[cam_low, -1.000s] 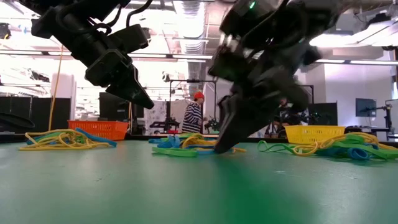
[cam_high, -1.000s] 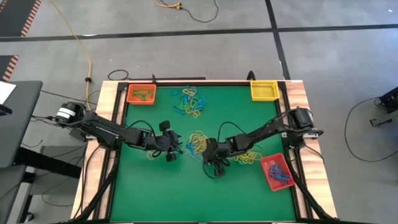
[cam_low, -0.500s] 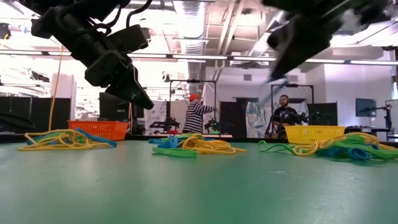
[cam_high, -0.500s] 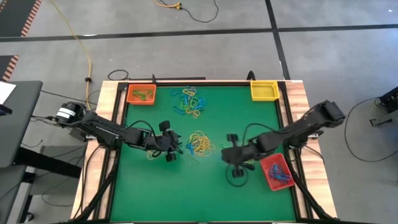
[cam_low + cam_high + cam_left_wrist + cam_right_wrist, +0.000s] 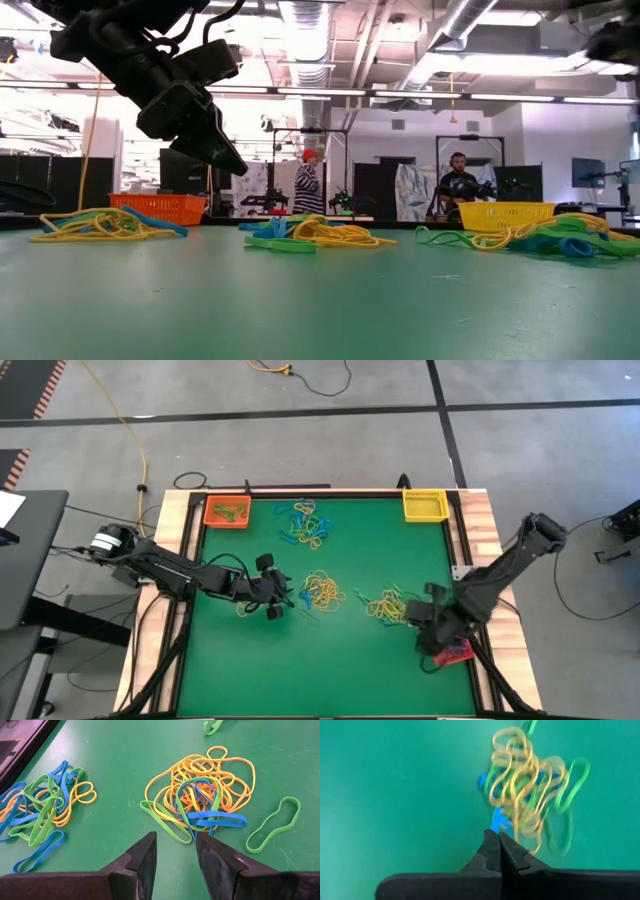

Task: Sort rubber bands into baskets
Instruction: Put the blue rubber band into the red bin

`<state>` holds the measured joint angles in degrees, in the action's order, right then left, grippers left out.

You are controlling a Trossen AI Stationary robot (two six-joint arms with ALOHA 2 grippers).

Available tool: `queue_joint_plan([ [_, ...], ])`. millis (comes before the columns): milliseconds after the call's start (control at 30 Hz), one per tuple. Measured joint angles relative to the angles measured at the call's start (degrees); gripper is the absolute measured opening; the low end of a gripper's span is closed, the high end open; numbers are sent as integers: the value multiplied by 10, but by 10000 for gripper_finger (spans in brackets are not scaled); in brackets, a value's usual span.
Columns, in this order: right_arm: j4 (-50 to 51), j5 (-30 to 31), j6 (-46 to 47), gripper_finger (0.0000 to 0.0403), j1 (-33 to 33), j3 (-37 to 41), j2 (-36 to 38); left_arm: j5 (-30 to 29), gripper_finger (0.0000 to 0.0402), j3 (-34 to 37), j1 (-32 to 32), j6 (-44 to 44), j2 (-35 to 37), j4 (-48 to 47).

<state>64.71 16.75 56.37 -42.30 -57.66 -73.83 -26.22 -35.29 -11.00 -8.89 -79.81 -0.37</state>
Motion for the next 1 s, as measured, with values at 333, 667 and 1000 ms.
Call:
queue_joint_plan([
  [333, 108, -1, 278, 11, -153, 2, 4, -2, 128, 0, 0, 7, 0, 4],
  [667, 88, -18, 423, 20, -228, 50, 4, -2, 128, 0, 0, 7, 0, 10],
  [1000, 32, -19, 449, 86, -228, 99, 4, -1, 128, 0, 0, 7, 0, 10],
])
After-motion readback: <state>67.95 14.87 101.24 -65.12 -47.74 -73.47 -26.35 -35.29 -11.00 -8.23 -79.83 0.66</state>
